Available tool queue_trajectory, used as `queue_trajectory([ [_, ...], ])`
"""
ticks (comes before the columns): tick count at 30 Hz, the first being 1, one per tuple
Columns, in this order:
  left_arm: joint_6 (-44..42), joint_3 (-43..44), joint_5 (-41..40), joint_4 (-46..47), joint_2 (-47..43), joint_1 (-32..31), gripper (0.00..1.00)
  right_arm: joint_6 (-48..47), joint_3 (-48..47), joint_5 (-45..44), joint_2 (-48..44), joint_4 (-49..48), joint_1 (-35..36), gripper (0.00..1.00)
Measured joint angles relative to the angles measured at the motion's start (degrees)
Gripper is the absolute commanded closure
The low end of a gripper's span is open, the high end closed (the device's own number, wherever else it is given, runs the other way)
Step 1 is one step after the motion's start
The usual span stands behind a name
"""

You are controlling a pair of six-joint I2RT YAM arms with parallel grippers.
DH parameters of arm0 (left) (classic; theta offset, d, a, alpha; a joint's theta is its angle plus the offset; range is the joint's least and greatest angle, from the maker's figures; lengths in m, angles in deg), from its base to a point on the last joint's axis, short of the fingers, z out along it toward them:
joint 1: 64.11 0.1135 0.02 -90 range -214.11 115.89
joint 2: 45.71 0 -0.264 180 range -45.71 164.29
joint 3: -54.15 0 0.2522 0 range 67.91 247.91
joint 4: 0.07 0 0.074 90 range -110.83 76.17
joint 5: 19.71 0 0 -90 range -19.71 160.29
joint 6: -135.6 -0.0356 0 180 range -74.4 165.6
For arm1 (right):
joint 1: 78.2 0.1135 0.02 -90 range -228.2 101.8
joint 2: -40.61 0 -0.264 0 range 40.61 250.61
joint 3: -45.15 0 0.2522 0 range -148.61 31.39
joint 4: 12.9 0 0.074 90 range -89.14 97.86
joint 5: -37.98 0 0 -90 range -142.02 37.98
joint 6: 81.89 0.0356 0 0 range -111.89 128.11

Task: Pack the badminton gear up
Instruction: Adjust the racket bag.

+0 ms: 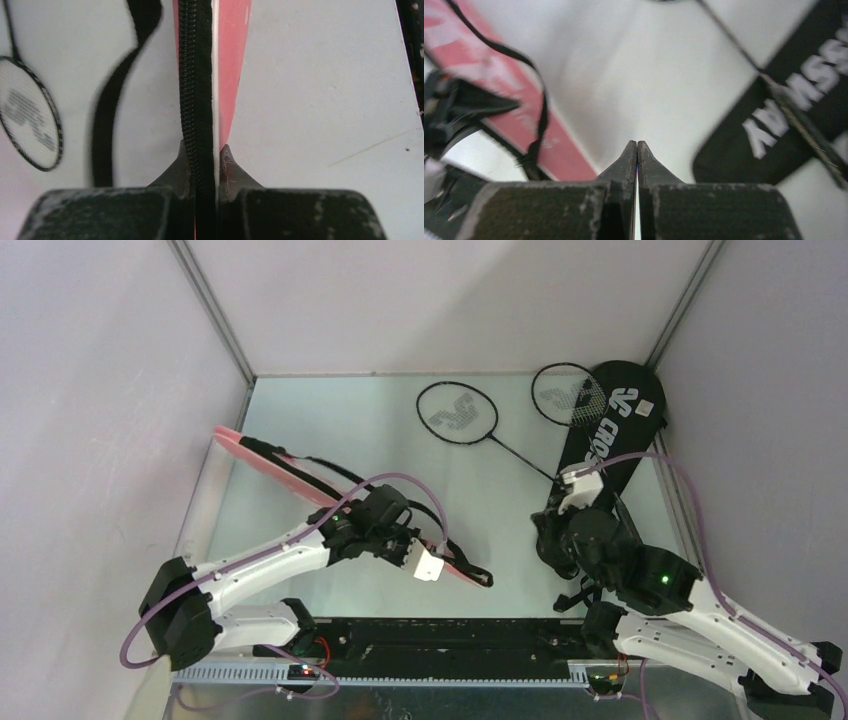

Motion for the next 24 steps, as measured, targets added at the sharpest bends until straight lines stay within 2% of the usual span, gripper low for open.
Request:
queue_trajectory([
  [4, 0.02, -1.68, -1.55, -2.03, 0.0, 0.55, 1.0, 3.52, -5.03, -12.37, 2.08, 10.71, 0.0, 1.0],
  [6, 0.13, -1.92, -2.1, -3.04, 0.0, 0.74, 1.0, 3.5, -6.36, -14.93, 4.63, 12.74, 0.02, 0.99],
  [7, 0.17, -1.92, -2.27, -3.28, 0.02, 0.85, 1.0, 3.02, -6.64, -15.1, 6.03, 12.94, 0.04, 0.84],
  [8, 0.17, -1.92, -2.32, -3.3, 0.02, 0.98, 1.0, 2.25, -6.69, -14.56, 7.28, 12.74, 0.04, 0.63],
  [9, 0.15, -1.92, -2.34, -3.23, 0.02, 1.03, 1.0, 1.79, -6.69, -13.84, 8.0, 12.46, 0.07, 0.55],
  [10, 0.15, -1.92, -2.29, -3.26, 0.02, 1.05, 1.0, 0.0, -6.56, -11.47, 9.01, 11.23, 0.07, 0.41],
  [12, 0.13, -1.92, -2.1, -3.21, 0.02, 1.07, 1.0, -2.1, -5.18, -6.73, 9.16, 7.04, 0.24, 0.3],
  [14, 0.15, -1.92, -1.79, -3.08, 0.02, 1.07, 1.0, -4.11, -1.44, 0.83, 7.19, 0.37, 0.09, 0.25],
  [18, 0.44, -1.92, -1.77, -2.58, 0.02, 1.07, 1.0, -5.44, 8.24, 18.29, 5.62, -14.21, -2.6, 0.22],
  [21, 0.94, -1.92, -1.75, -2.29, 0.02, 1.07, 1.0, -5.16, 10.49, 27.91, 10.99, -21.33, -4.0, 0.23],
  [24, 1.31, -1.92, -1.75, -1.84, 0.02, 1.07, 1.0, -5.05, 10.86, 34.25, 18.03, -27.69, -3.17, 0.28],
])
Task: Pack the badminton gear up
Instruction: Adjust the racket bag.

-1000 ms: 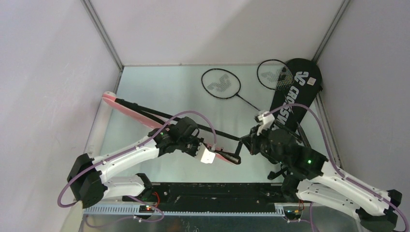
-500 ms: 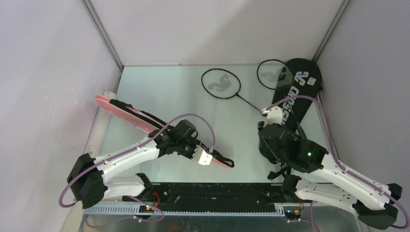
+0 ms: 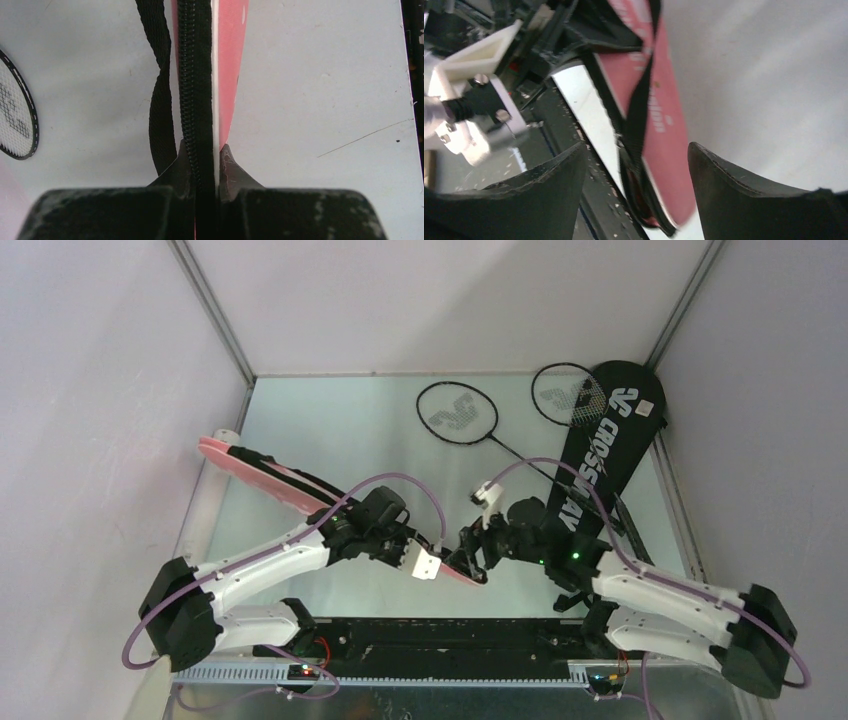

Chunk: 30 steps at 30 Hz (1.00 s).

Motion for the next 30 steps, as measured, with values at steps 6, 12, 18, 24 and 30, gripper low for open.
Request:
queue_trajectory([
  [6, 0.57, 0.02, 0.09, 0.46, 0.22, 0.0, 1.0, -0.02, 0.02, 5.79, 8.81, -10.45, 1.2, 0.47],
  [12, 0.85, 0.02, 0.13, 0.44, 0.17, 0.0, 1.0, 0.26, 0.0, 5.92, 10.58, -11.3, 1.22, 0.5],
  [18, 0.85, 0.02, -0.09, 0.61, 0.04, 0.0, 1.0, 0.24, -0.07, 1.86, 7.28, -4.85, 2.49, 0.7],
  [24, 0.85, 0.02, -0.09, 0.63, 0.04, 0.17, 1.0, -0.35, -0.13, 0.07, 4.85, -1.84, 4.96, 1.0],
  [30, 0.83, 0.02, -0.11, 0.85, 0.07, 0.37, 1.0, -0.15, -0.13, -2.91, 3.56, -0.98, 5.07, 1.0],
])
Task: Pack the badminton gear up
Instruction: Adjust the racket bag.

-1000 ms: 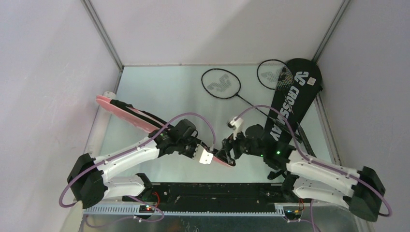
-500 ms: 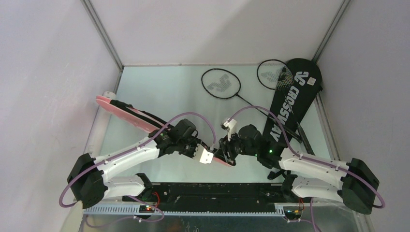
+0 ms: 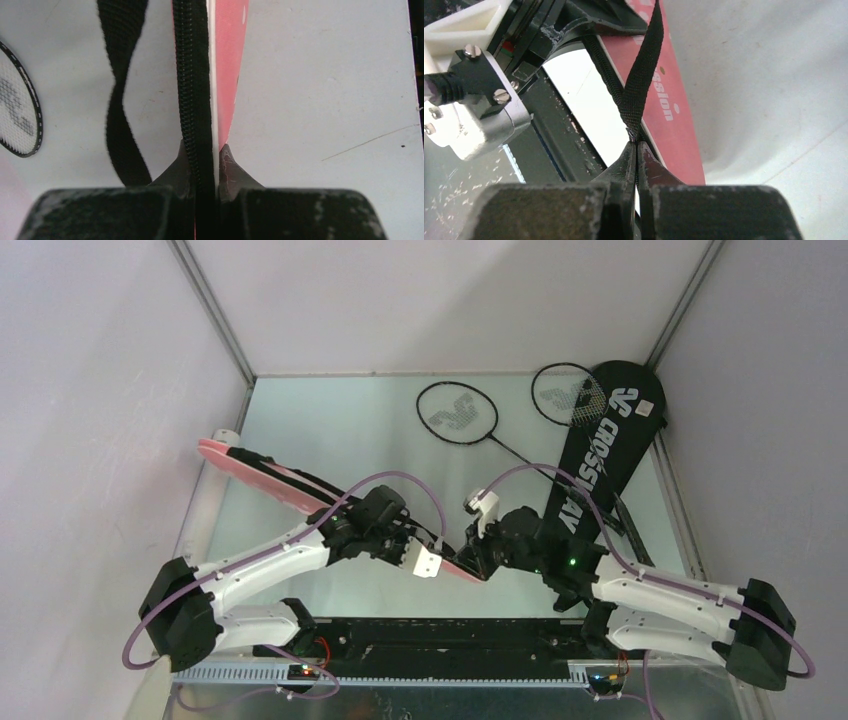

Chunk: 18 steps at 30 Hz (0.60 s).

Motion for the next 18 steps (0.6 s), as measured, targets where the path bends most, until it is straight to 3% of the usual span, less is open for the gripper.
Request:
queue_trajectory([
  [9, -0.26, -0.33, 0.09, 2.01, -1.2, 0.66, 1.0, 3.13, -0.13, -17.79, -10.58, 9.31, -1.53, 1.0],
  [18, -0.55, -0.33, 0.13, 2.73, -1.49, 1.01, 1.0, 10.03, -0.76, -27.06, -5.22, 15.63, -2.97, 1.0],
])
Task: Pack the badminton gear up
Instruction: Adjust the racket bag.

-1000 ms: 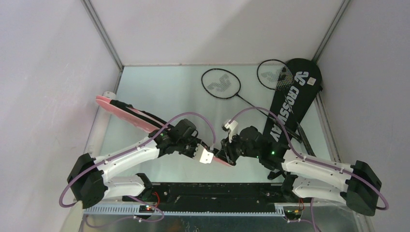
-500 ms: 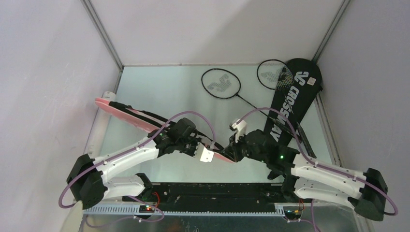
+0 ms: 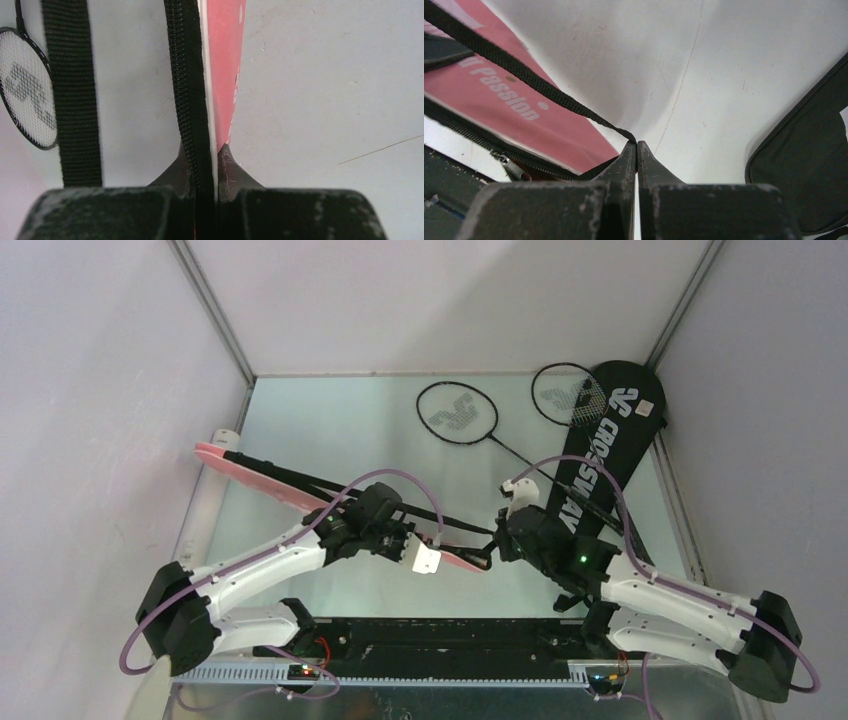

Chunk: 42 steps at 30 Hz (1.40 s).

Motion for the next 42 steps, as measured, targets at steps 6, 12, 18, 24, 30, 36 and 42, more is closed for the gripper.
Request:
queue_trajectory([
  [6, 0.68, -0.11, -0.35, -0.17, 0.04, 0.07, 1.0, 1.73, -1.16, 3.5, 8.11, 0.02, -1.44, 1.0],
  [12, 2.4, -0.2, -1.27, 0.28, 2.82, 0.02, 1.0, 9.42, -1.95, 3.52, 9.38, 5.84, 0.44, 1.0],
  [18, 2.62, 0.07, -1.84, 2.25, 4.59, 0.35, 1.0, 18.1, -2.71, 0.31, 2.43, 13.44, 4.9, 1.0],
  [24, 3.69, 0.68, -1.79, 3.5, 5.68, 0.96, 1.0, 24.24, -3.74, -2.71, -2.47, 19.02, 5.14, 1.0],
  [30, 5.29, 1.4, -1.42, 3.72, 6.47, 1.42, 1.0, 28.33, -3.82, -3.91, 4.28, 23.3, 3.93, 1.0],
  [36, 6.97, 1.55, -0.2, 4.55, 7.1, 2.23, 1.0, 32.65, -4.2, -3.21, 15.58, 25.53, 3.37, 1.0],
  [42, 6.93, 0.92, 0.66, 5.79, 6.25, 2.73, 1.0, 34.69, -6.29, -3.13, 23.63, 24.24, 1.97, 0.61],
])
